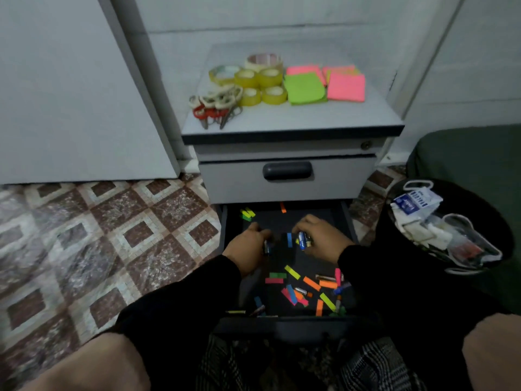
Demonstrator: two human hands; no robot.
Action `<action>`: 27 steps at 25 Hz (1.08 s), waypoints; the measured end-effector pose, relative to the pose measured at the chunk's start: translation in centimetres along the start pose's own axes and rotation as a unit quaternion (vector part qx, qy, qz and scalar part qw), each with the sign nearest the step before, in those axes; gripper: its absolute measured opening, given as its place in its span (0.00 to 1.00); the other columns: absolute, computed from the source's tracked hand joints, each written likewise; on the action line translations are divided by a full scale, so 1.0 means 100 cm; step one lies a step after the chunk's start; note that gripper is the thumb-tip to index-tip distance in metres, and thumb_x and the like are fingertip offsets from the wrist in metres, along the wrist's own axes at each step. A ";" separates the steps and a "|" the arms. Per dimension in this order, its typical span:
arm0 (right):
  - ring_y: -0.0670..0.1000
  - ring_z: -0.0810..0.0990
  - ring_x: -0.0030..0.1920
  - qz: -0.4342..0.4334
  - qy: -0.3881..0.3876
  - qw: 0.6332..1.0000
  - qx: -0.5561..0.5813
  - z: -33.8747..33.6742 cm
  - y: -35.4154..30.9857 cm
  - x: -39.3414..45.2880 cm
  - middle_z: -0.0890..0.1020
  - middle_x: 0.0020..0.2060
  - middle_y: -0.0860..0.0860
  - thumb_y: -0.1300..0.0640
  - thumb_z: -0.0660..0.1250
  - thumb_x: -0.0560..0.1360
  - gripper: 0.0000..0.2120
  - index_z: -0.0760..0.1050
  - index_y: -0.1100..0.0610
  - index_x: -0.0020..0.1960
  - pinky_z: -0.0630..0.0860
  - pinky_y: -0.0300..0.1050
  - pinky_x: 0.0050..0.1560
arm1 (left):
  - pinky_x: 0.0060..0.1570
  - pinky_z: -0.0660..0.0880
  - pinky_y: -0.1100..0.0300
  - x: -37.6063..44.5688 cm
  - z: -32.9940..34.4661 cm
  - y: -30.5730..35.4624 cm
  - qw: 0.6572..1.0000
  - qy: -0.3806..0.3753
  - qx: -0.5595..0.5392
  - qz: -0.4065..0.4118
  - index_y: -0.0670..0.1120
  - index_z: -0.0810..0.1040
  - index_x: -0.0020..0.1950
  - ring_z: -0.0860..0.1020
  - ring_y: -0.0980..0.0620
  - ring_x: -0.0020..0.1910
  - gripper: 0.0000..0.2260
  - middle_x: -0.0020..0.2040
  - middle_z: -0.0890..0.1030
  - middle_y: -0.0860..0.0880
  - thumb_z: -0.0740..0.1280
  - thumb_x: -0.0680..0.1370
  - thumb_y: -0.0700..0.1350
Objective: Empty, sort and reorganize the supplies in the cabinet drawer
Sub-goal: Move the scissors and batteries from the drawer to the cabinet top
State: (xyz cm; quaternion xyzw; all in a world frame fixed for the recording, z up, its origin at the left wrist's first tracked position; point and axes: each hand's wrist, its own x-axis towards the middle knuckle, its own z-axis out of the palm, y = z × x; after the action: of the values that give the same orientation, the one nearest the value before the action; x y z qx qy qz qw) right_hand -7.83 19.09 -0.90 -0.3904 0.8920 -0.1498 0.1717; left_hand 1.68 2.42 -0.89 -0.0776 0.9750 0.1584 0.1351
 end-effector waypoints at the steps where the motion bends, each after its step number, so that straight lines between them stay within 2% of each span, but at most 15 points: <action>1: 0.54 0.73 0.60 -0.006 0.013 1.000 0.001 -0.016 -0.008 -0.004 0.72 0.59 0.53 0.66 0.68 0.70 0.21 0.73 0.55 0.62 0.68 0.42 0.61 | 0.58 0.73 0.53 -0.007 -0.016 0.004 1.000 0.018 0.004 0.008 0.48 0.72 0.66 0.76 0.42 0.57 0.21 0.64 0.68 0.44 0.68 0.73 0.42; 6: 0.53 0.73 0.60 -0.018 0.060 0.998 -0.012 -0.084 -0.043 -0.017 0.72 0.59 0.53 0.66 0.69 0.70 0.22 0.73 0.56 0.63 0.67 0.40 0.57 | 0.57 0.72 0.53 -0.031 -0.080 0.021 0.996 0.083 0.019 0.032 0.46 0.72 0.65 0.75 0.41 0.59 0.20 0.64 0.68 0.44 0.68 0.74 0.40; 9: 0.54 0.74 0.58 -0.019 0.091 0.996 0.003 -0.119 -0.060 -0.017 0.72 0.59 0.53 0.66 0.69 0.69 0.22 0.72 0.56 0.62 0.70 0.42 0.56 | 0.56 0.71 0.55 -0.035 -0.116 0.026 0.993 0.107 0.026 0.041 0.47 0.73 0.64 0.75 0.43 0.57 0.19 0.64 0.68 0.45 0.68 0.74 0.40; 15: 0.49 0.71 0.45 -0.039 0.131 0.990 0.025 -0.172 -0.084 0.009 0.74 0.54 0.54 0.68 0.69 0.68 0.22 0.70 0.58 0.60 0.69 0.41 0.46 | 0.53 0.75 0.53 -0.034 -0.164 0.019 0.989 0.133 0.040 0.053 0.48 0.73 0.64 0.77 0.44 0.54 0.19 0.63 0.68 0.46 0.69 0.74 0.42; 18: 0.49 0.69 0.43 -0.034 0.131 0.990 0.027 -0.186 -0.094 0.035 0.73 0.50 0.53 0.69 0.68 0.69 0.20 0.70 0.59 0.59 0.66 0.37 0.41 | 0.54 0.75 0.52 -0.033 -0.176 0.009 0.988 0.137 0.031 0.062 0.48 0.73 0.64 0.77 0.44 0.53 0.19 0.63 0.68 0.46 0.69 0.73 0.42; 19: 0.49 0.69 0.44 -0.035 0.127 0.991 0.023 -0.189 -0.096 0.044 0.75 0.52 0.54 0.69 0.68 0.70 0.20 0.70 0.59 0.59 0.66 0.37 0.40 | 0.54 0.75 0.52 -0.032 -0.178 0.005 0.988 0.138 0.031 0.065 0.48 0.73 0.64 0.77 0.44 0.54 0.19 0.63 0.68 0.46 0.69 0.73 0.43; 23: 0.53 0.73 0.50 -0.021 0.112 0.993 0.007 -0.200 -0.094 0.077 0.75 0.59 0.57 0.70 0.67 0.69 0.21 0.71 0.60 0.61 0.69 0.41 0.50 | 0.54 0.75 0.54 -0.027 -0.181 -0.008 0.987 0.138 0.033 0.070 0.49 0.73 0.64 0.77 0.46 0.55 0.19 0.63 0.69 0.47 0.69 0.73 0.43; 27: 0.56 0.75 0.59 0.005 0.093 0.995 -0.031 -0.205 -0.083 0.100 0.76 0.61 0.56 0.68 0.69 0.69 0.23 0.72 0.59 0.63 0.68 0.39 0.52 | 0.55 0.74 0.54 -0.017 -0.189 -0.017 0.986 0.147 0.036 0.073 0.49 0.73 0.64 0.76 0.45 0.56 0.19 0.63 0.69 0.47 0.69 0.74 0.44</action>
State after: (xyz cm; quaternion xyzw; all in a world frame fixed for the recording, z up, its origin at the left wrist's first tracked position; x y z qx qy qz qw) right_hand -17.51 8.96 18.89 -0.3759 0.9101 -0.1566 0.0765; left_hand -0.89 -5.18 16.36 -0.0240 0.9923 0.1198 -0.0186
